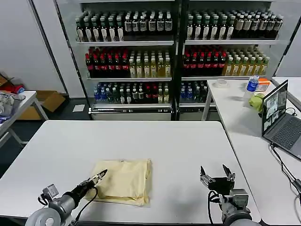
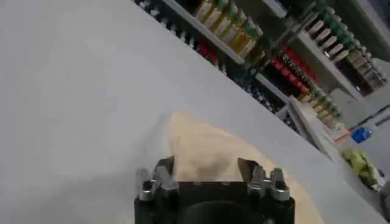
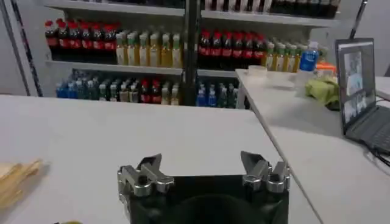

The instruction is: Fold and organize the clothes.

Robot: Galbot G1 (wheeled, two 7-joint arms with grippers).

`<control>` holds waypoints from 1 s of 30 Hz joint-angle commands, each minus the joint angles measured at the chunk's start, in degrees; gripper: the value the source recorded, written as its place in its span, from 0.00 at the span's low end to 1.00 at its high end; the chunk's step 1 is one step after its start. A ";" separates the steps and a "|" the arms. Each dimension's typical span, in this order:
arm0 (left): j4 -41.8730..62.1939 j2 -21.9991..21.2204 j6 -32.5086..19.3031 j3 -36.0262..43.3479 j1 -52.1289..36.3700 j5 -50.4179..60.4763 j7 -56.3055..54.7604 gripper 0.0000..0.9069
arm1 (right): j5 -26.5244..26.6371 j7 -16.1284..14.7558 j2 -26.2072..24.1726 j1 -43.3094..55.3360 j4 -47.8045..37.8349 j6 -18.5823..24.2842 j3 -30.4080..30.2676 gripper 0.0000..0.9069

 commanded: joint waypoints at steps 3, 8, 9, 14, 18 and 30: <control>0.24 -0.67 -0.27 -0.17 -0.50 -2.11 0.22 0.02 | -0.05 0.07 0.06 -0.32 0.23 -0.06 0.03 1.00; 0.56 -1.22 -0.35 -0.79 -0.89 -4.05 0.24 0.02 | -0.06 0.07 0.11 -0.58 0.33 -0.05 0.18 1.00; 0.56 -1.36 -0.44 -0.93 -0.92 -4.37 0.25 0.01 | -0.06 0.09 0.14 -0.60 0.33 -0.04 0.20 1.00; 0.34 -1.82 -0.64 -1.91 -1.01 -7.12 0.21 0.02 | -0.03 0.14 0.15 -0.55 0.39 -0.06 0.25 1.00; 0.07 -1.80 -0.37 -3.84 -0.96 -9.14 0.01 0.02 | 0.00 0.22 0.15 -0.45 0.38 -0.09 0.30 1.00; -2.01 13.32 0.81 -27.11 3.51 -7.27 0.23 0.02 | 1.09 0.26 0.41 2.21 -0.38 -0.24 -0.57 1.00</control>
